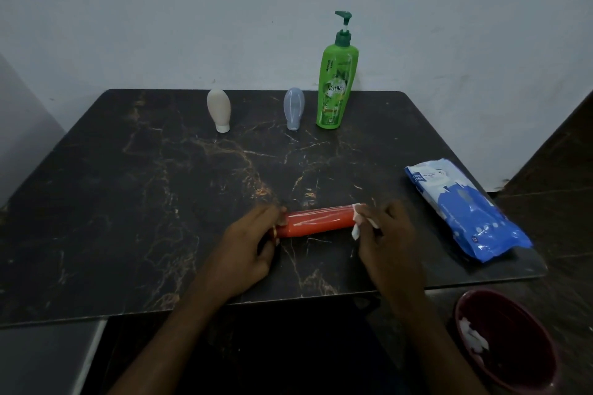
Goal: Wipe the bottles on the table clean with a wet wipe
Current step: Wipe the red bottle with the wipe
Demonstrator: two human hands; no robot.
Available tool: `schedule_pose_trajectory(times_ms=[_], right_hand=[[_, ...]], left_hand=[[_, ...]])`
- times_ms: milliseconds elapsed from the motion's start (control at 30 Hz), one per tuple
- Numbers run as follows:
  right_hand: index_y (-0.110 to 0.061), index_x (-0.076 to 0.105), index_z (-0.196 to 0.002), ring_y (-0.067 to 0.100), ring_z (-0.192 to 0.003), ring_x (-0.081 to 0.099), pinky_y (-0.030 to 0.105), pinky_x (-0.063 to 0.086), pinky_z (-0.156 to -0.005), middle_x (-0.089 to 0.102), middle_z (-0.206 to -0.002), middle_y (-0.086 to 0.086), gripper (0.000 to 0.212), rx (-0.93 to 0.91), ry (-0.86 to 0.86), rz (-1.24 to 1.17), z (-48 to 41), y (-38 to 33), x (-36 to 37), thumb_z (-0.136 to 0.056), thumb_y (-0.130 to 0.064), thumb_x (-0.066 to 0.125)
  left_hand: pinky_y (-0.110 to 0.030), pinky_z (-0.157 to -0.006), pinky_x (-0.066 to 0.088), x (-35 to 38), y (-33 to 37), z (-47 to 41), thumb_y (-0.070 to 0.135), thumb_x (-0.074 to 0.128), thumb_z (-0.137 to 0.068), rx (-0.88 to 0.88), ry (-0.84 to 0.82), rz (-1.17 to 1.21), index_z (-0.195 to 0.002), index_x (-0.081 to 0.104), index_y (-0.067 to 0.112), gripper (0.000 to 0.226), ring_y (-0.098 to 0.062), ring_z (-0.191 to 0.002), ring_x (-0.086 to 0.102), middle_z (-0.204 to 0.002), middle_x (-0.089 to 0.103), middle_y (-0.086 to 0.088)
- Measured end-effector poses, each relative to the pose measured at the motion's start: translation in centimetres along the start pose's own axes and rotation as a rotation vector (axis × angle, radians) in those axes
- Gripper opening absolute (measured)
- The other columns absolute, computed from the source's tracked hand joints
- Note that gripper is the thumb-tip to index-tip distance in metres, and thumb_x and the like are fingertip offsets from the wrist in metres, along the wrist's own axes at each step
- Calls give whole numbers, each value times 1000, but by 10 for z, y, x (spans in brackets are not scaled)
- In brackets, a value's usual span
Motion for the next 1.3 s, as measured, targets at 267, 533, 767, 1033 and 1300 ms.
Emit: schedule_pose_trajectory(times_ms=[267,533,767,1033,1300], right_hand=[[-14,65,-118,12,-86,57,24,51,-75,52,-112,-1,27,-243,-104,-14,42,-75,53,-92,-15,57],[-22,67,-102,-2,-76,56,10,45,-64,56,-97,-12,12,-23,-87,-121,10,-22,27,-97,-20,56],[-15,69,-104,1,-78,55,14,50,-70,51,-103,-8,14,32,-57,-36,-2,-10,18,-96,-19,57],[-12,67,-115,13,-87,58,25,51,-77,54,-107,-1,25,-246,-85,-90,45,-73,54,-95,-18,55],[-20,68,-113,-1,-80,53,9,42,-68,54,-108,-4,20,5,-51,-10,-5,-2,14,-96,-20,58]], left_hand=[[-29,-102,49,2,-1,0,0,69,-76,-5,-49,3,-117,65,16,44,-9,-122,59,-136,59,7],[-20,-104,45,1,-4,1,0,74,-75,20,-26,-4,-109,67,13,37,-8,-124,58,-137,62,4],[-19,-103,45,4,-5,1,1,73,-78,10,-35,21,-108,65,15,34,-6,-125,56,-139,58,5],[-26,-101,48,4,-1,0,20,74,-86,-4,-35,36,-122,63,15,38,-6,-120,57,-133,58,7],[-28,-100,50,7,-9,-3,39,74,-89,-43,-45,12,-108,56,31,27,-2,-124,53,-136,55,15]])
Point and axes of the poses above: each hand's wrist, its own z-axis away from the middle knuckle, its own x-axis out of the palm, y = z × x, the point moved 5 cm from there along -z, towards the middle knuckle
